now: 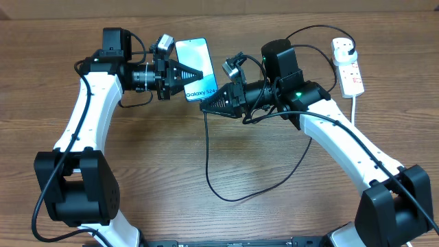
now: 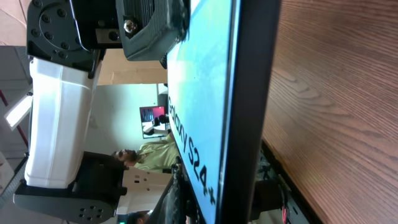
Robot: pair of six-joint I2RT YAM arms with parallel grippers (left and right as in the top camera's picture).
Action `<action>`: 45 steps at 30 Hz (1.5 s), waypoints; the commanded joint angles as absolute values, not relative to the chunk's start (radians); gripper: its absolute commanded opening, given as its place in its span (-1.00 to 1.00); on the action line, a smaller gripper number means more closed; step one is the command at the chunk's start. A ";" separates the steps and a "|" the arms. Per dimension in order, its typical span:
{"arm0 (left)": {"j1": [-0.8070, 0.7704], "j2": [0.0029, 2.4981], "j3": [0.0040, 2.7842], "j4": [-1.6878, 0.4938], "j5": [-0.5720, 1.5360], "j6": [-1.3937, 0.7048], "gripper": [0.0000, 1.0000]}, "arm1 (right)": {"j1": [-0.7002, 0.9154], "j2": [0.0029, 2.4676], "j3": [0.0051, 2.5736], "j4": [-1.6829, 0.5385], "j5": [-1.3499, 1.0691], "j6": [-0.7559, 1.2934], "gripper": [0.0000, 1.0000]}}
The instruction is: Plug charger to phone and switch on socket
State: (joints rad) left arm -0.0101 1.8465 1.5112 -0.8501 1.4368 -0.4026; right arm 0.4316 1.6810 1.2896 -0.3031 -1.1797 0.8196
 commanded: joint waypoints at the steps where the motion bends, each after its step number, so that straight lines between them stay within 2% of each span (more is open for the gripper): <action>1: -0.027 1.845 1.512 -0.864 1.494 -0.351 -0.92 | 0.425 1.663 1.309 -0.270 -1.106 0.823 -0.93; 19: -0.027 1.845 1.512 -0.863 1.509 -0.343 -0.92 | 0.423 1.663 1.309 -0.270 -1.090 0.822 -0.93; 20: -0.027 1.845 1.512 -0.863 1.499 -0.343 -0.92 | 0.423 1.663 1.309 -0.270 -1.090 0.822 -0.89; 21: -0.027 1.845 1.512 -0.863 1.481 -0.344 -0.92 | 0.423 1.663 1.309 -0.270 -1.092 0.822 -0.62; 24: -0.026 1.845 1.512 -0.863 1.443 -0.344 -0.92 | 0.423 1.663 1.309 -0.271 -1.093 0.822 -0.05; 27: -0.026 1.845 1.512 -0.857 1.413 -0.344 -0.92 | 0.423 1.663 1.309 -0.276 -1.093 0.822 0.39; 33: -0.014 1.845 1.512 -0.830 1.335 -0.359 -0.92 | 0.423 1.663 1.309 -0.298 -1.084 0.800 0.62; 45: -0.005 1.850 1.512 -0.841 1.031 -0.335 -0.92 | 0.352 1.663 1.309 -0.604 -0.801 0.639 0.72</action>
